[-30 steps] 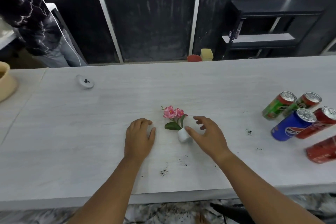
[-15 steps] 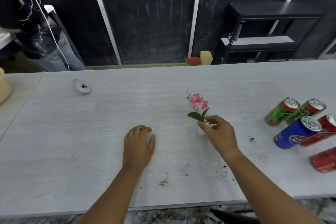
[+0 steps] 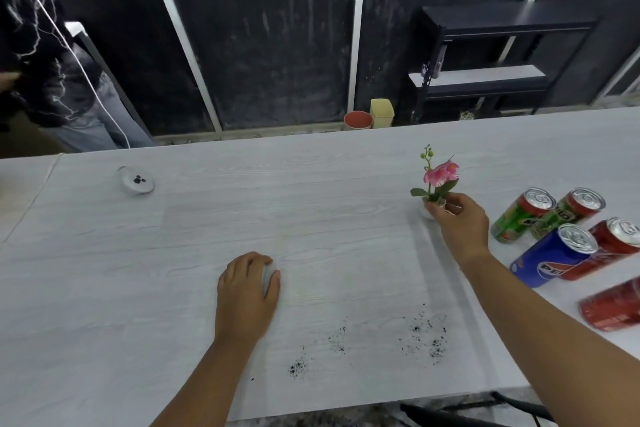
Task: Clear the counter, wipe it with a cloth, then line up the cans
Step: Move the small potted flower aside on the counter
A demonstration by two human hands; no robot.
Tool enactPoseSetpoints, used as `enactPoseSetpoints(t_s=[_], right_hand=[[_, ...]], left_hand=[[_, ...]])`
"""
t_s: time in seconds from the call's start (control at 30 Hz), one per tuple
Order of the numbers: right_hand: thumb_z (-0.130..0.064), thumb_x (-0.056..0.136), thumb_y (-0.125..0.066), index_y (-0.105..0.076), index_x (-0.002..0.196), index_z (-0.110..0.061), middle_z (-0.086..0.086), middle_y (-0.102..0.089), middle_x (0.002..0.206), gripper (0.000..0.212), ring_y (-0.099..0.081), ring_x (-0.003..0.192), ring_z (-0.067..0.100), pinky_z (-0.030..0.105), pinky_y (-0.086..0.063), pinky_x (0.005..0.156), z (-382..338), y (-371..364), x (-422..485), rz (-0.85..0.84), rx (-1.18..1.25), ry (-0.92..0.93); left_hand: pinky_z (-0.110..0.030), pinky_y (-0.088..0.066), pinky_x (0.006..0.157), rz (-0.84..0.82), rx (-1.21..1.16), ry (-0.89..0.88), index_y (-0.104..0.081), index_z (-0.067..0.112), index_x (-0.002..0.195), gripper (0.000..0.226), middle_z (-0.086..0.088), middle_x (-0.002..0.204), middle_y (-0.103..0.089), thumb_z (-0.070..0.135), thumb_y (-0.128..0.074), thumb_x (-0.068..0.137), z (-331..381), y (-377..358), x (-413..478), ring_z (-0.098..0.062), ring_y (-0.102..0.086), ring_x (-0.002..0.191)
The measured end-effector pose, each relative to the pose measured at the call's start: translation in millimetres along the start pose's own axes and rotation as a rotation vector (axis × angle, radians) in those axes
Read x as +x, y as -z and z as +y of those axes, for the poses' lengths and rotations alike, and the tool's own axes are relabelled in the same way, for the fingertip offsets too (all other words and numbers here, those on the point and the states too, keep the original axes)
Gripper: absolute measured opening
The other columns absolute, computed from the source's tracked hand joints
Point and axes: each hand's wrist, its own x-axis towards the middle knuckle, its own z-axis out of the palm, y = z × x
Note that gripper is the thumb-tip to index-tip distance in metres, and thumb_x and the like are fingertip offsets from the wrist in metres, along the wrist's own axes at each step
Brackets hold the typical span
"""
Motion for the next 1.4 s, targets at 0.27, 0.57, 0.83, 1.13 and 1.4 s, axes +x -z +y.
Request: enactPoseSetpoints(t_s=[0.27, 0.57, 0.83, 1.13, 1.4], right_hand=[[-0.042, 0.084, -0.086, -0.073, 0.107, -0.023, -0.010, -0.076, 0.102, 0.032, -0.073, 0.103, 0.012, 0.030, -0.057, 0.087, 15.0, -6.6, 9.1, 0.013, -0.021, 0.013], [-0.048, 0.089, -0.083, -0.055, 0.142, -0.030, -0.011, -0.060, 0.137, 0.063, -0.055, 0.126, 0.011, 0.029, -0.043, 0.100, 13.6, 8.3, -35.2, -0.054, -0.118, 0.054], [-0.050, 0.092, -0.078, -0.056, 0.144, -0.032, -0.012, -0.056, 0.147, 0.059, -0.051, 0.135, 0.008, 0.029, -0.043, 0.110, 23.7, 51.1, -137.8, -0.079, -0.247, 0.145], [-0.055, 0.095, -0.071, -0.052, 0.144, -0.040, -0.017, -0.049, 0.155, 0.055, -0.041, 0.147, 0.005, 0.032, -0.036, 0.120, 47.3, 125.9, -235.5, 0.082, -0.235, 0.109], [-0.052, 0.096, -0.072, -0.055, 0.141, -0.037, -0.020, -0.053, 0.147, 0.050, -0.046, 0.141, 0.002, 0.032, -0.043, 0.115, 94.9, 206.2, -310.5, 0.337, -0.278, -0.010]], left_hand=[[-0.041, -0.044, 0.110, -0.004, 0.002, 0.005, -0.065, 0.030, 0.124, 0.030, 0.015, 0.128, -0.058, 0.047, -0.053, 0.102, 3.0, 3.6, -0.3, -0.014, -0.055, 0.125], [-0.042, -0.043, 0.110, -0.008, -0.005, 0.002, -0.067, 0.028, 0.123, 0.031, 0.013, 0.128, -0.060, 0.046, -0.054, 0.101, 5.8, 8.1, -0.5, -0.016, -0.055, 0.125], [-0.047, -0.055, 0.099, -0.013, -0.048, 0.013, -0.073, 0.013, 0.122, 0.023, -0.001, 0.126, -0.069, 0.022, -0.066, 0.101, 9.3, 9.5, -3.9, -0.029, -0.063, 0.118], [-0.029, -0.046, 0.112, -0.192, -0.392, -0.334, -0.069, 0.024, 0.131, 0.027, 0.014, 0.134, -0.064, 0.027, -0.062, 0.105, 162.9, -14.8, -53.4, -0.009, -0.057, 0.127], [-0.031, -0.050, 0.106, -0.409, -0.577, -0.725, -0.067, 0.025, 0.131, 0.030, 0.013, 0.133, -0.063, 0.032, -0.057, 0.104, 299.9, -36.4, -116.1, -0.010, -0.056, 0.128]])
